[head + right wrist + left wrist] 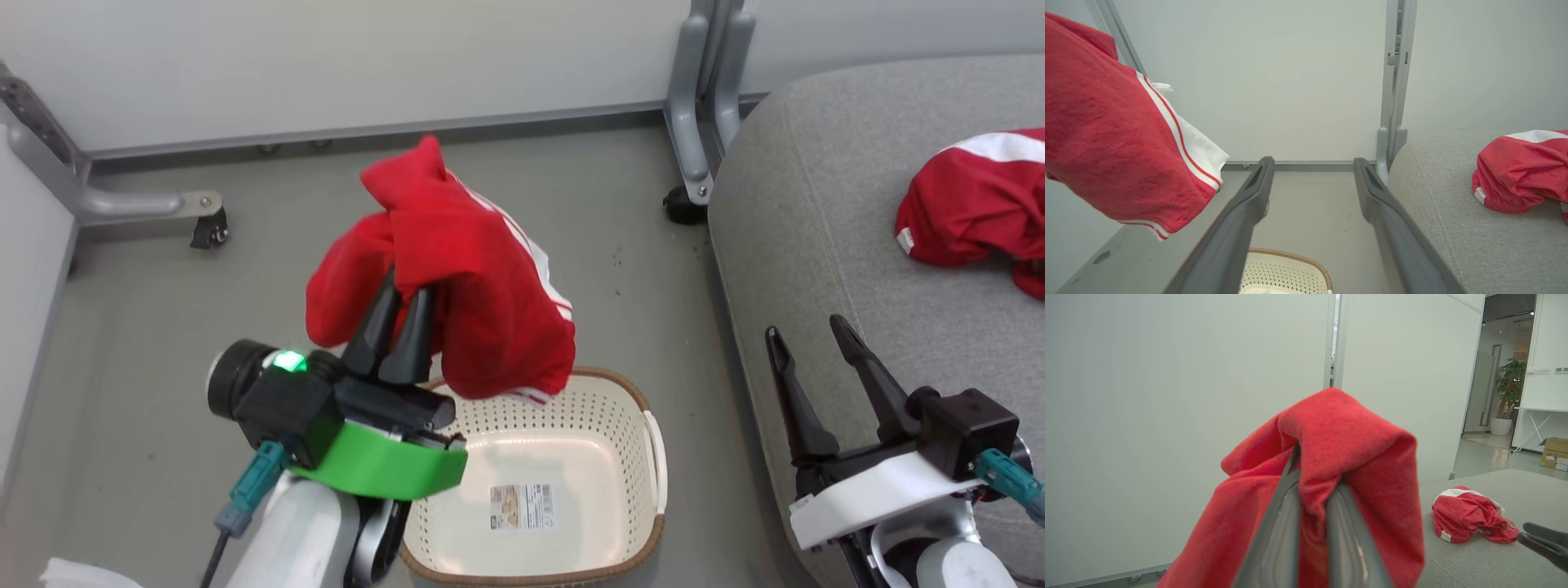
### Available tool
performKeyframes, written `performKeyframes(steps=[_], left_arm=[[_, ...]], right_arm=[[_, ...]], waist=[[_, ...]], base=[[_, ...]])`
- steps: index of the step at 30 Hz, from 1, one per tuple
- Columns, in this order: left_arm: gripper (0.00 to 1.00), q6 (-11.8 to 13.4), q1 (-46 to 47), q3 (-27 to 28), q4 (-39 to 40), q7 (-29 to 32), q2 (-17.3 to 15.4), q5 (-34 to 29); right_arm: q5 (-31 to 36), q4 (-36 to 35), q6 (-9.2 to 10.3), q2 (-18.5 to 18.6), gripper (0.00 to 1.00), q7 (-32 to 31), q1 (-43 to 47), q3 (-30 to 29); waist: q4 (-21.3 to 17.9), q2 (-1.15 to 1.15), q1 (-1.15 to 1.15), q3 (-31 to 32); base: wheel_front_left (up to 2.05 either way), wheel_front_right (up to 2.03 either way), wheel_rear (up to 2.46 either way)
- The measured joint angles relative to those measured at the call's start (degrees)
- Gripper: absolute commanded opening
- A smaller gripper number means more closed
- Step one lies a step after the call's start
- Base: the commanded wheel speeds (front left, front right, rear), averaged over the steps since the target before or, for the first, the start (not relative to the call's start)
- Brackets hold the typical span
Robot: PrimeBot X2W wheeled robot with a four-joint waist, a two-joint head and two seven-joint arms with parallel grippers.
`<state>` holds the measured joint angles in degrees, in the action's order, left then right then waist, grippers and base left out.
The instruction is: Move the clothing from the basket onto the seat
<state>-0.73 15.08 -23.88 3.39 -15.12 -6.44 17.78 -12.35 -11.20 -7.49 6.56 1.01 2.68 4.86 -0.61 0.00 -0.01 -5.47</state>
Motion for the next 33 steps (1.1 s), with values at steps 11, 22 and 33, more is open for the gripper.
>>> performKeyframes(steps=[11, 22, 33], left_arm=[[0.0, 0.0, -4.2, -1.2, -0.6, 0.5, -0.3, 1.1], [0.0, 0.1, -4.3, -2.0, -0.3, 0.9, -0.4, 1.4], [0.0, 0.2, -4.3, -2.7, -0.3, 1.0, -0.5, 1.7]], right_arm=[[0.0, 0.1, 0.0, -0.6, 1.0, -1.2, 3.2, 1.1], [0.0, -0.2, 0.0, -0.9, 1.0, -1.4, 3.5, 1.2], [-1.7, -1.2, 0.0, -0.5, 1.0, -2.5, 2.8, 6.3]], waist=[[0.3, 0.0, 0.0, 4.5], [0.2, 0.0, 0.0, 4.9], [0.5, 0.0, 0.0, 4.7]], base=[[0.0, 0.0, 0.0], [0.0, 0.0, 0.0], [0.0, 0.0, 0.0]])
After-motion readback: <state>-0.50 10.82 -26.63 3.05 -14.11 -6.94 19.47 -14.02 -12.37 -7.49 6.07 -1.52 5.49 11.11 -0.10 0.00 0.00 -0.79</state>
